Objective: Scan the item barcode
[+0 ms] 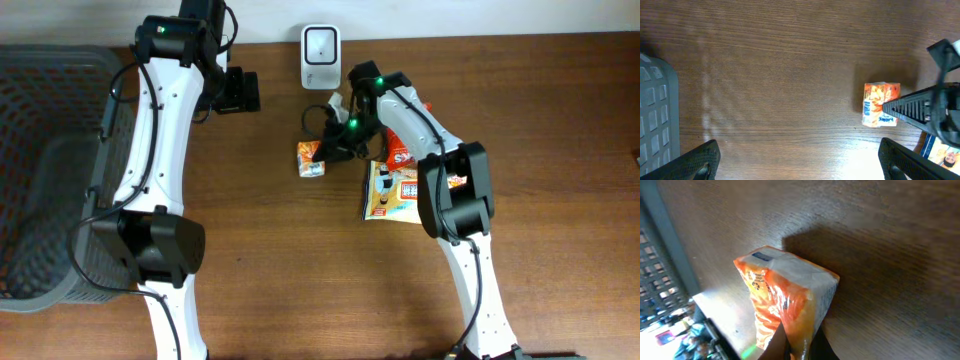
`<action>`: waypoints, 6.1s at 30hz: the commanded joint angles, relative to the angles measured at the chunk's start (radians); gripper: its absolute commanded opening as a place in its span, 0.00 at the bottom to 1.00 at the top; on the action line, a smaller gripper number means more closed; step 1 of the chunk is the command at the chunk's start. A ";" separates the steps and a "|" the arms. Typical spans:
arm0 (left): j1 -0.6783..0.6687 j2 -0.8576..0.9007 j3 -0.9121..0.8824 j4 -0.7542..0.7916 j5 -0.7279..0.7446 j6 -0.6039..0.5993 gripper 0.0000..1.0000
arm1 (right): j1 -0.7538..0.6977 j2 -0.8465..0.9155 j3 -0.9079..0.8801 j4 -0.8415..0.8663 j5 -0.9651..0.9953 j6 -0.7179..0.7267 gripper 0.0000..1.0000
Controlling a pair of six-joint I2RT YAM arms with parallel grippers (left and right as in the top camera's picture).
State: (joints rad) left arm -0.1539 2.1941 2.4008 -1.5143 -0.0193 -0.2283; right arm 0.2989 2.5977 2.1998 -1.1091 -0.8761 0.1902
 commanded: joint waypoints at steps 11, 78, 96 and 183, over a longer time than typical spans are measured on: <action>0.006 -0.006 0.001 -0.001 -0.006 -0.003 0.99 | -0.151 -0.004 -0.006 0.220 -0.677 -0.303 0.04; 0.006 -0.006 0.001 -0.001 -0.006 -0.003 0.99 | -0.402 -0.433 -0.180 -0.037 0.658 -0.019 0.99; 0.006 -0.006 0.001 -0.001 -0.006 -0.003 0.99 | -0.241 -0.388 -0.462 0.287 0.730 0.209 0.04; 0.006 -0.006 0.001 -0.001 -0.006 -0.003 0.99 | -0.187 -0.433 -0.314 0.021 0.702 0.049 0.88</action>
State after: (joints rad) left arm -0.1539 2.1941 2.4008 -1.5143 -0.0196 -0.2283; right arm 0.1928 2.1460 1.9488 -1.0908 -0.1902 0.2478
